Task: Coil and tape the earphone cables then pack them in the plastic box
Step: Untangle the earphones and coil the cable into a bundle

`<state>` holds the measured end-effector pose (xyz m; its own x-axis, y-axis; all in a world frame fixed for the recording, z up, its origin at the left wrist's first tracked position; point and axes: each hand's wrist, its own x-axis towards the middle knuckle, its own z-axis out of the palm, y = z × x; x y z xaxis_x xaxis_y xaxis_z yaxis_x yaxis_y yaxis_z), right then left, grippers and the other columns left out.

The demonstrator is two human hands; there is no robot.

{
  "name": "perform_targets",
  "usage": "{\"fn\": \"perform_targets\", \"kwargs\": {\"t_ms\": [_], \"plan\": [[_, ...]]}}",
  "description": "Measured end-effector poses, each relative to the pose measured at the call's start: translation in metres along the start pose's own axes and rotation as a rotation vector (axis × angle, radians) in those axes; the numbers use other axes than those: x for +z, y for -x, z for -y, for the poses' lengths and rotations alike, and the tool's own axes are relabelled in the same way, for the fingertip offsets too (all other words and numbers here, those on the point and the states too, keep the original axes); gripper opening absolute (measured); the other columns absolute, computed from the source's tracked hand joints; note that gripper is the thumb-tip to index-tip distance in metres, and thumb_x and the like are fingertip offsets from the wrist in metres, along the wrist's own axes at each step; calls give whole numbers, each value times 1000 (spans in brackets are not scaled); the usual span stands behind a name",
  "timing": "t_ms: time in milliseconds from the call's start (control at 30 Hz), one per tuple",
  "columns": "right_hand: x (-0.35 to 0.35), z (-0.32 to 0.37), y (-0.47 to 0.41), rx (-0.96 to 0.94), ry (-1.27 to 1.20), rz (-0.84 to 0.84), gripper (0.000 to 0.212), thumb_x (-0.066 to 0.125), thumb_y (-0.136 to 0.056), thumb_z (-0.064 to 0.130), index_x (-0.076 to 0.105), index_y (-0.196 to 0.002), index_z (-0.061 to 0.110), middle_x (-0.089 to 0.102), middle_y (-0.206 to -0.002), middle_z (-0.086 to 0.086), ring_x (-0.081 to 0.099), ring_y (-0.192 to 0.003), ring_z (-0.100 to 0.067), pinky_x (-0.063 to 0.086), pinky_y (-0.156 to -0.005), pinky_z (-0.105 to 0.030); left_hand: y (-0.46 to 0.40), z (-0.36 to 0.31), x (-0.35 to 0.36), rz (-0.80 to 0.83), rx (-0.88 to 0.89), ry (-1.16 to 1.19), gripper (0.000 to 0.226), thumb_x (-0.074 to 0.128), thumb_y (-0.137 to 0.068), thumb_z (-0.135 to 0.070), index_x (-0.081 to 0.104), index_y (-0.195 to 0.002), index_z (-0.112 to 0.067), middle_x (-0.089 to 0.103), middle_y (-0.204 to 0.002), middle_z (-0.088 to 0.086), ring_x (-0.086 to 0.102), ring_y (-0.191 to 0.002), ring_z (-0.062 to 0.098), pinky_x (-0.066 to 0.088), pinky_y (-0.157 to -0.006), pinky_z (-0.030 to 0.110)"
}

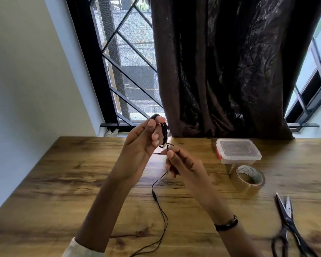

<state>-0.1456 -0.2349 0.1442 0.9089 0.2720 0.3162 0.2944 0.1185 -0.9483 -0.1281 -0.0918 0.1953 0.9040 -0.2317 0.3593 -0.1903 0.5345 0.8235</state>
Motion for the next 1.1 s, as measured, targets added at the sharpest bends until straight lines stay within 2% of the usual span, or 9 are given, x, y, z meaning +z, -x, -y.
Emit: {"fn": "perform_targets", "kwargs": {"t_ms": [233, 367, 467, 567, 733, 800, 900, 1033, 1100], "plan": [[5, 6, 16, -66, 531, 21, 18, 52, -98, 34, 66, -95, 23, 56, -62, 17, 54, -54, -2, 38, -51, -11, -2, 10, 0, -113, 146, -335, 25, 37, -99, -10, 56, -115, -6, 67, -77, -8, 63, -77, 6, 49, -76, 17], [-2, 29, 19, -134, 919, 106, 26, 44, -100, 42, 64, -105, 25, 60, -85, 18, 56, -70, -1, 45, -63, -17, 2, 14, -1, -95, 165, -591, 28, 31, -102, -1, 51, -122, 0, 70, -91, 2, 68, -89, 12, 50, -83, 21], [-12, 55, 17, -159, 1058, 173, 36, 35, -99, 44, 63, -110, 24, 62, -93, 14, 58, -76, -5, 50, -69, -26, 6, 15, -3, -22, 143, -722, 29, 32, -102, 0, 49, -125, 2, 69, -96, 9, 67, -92, 13, 50, -86, 22], [-22, 79, 12, -188, 1114, 227, 45, 29, -94, 47, 63, -110, 23, 60, -91, 12, 58, -77, -10, 51, -69, -33, 10, 14, -6, 78, 111, -773, 29, 35, -101, 2, 51, -124, 3, 67, -93, 1, 65, -88, 4, 47, -80, 14], [-38, 102, -7, -283, 1079, 312, 20, 52, -97, 30, 70, -95, 21, 60, -90, 11, 60, -81, -8, 51, -74, -32, 16, 10, -5, 277, -4, -631, 24, 32, -100, 0, 54, -109, -2, 62, -86, -7, 58, -81, 4, 44, -78, 15], [-40, 108, -16, -325, 1091, 338, 19, 53, -97, 27, 70, -95, 18, 59, -89, 11, 59, -79, -8, 49, -73, -27, 18, 8, -4, 352, -35, -596, 25, 30, -100, -2, 54, -103, -6, 63, -85, -6, 57, -80, 6, 43, -77, 17], [-42, 116, -26, -396, 1127, 350, 24, 50, -95, 28, 71, -96, 16, 57, -88, 11, 57, -77, -8, 43, -71, -23, 20, 5, -4, 390, -60, -563, 32, 27, -102, -5, 56, -113, -6, 62, -84, -3, 54, -79, 10, 42, -77, 19], [-44, 119, -31, -439, 1161, 323, 27, 47, -96, 29, 72, -99, 18, 61, -93, 5, 58, -88, -15, 41, -78, -35, 20, 2, -5, 391, -78, -487, 38, 25, -103, -18, 57, -119, -4, 57, -78, -7, 50, -75, 12, 41, -75, 19], [-44, 117, -31, -473, 1124, 313, 26, 50, -96, 24, 73, -99, 14, 63, -91, -1, 59, -86, -18, 40, -77, -34, 20, 1, -5, 397, -93, -438, 39, 26, -103, -20, 57, -119, -4, 55, -76, -6, 48, -73, 12, 40, -73, 19]]}}
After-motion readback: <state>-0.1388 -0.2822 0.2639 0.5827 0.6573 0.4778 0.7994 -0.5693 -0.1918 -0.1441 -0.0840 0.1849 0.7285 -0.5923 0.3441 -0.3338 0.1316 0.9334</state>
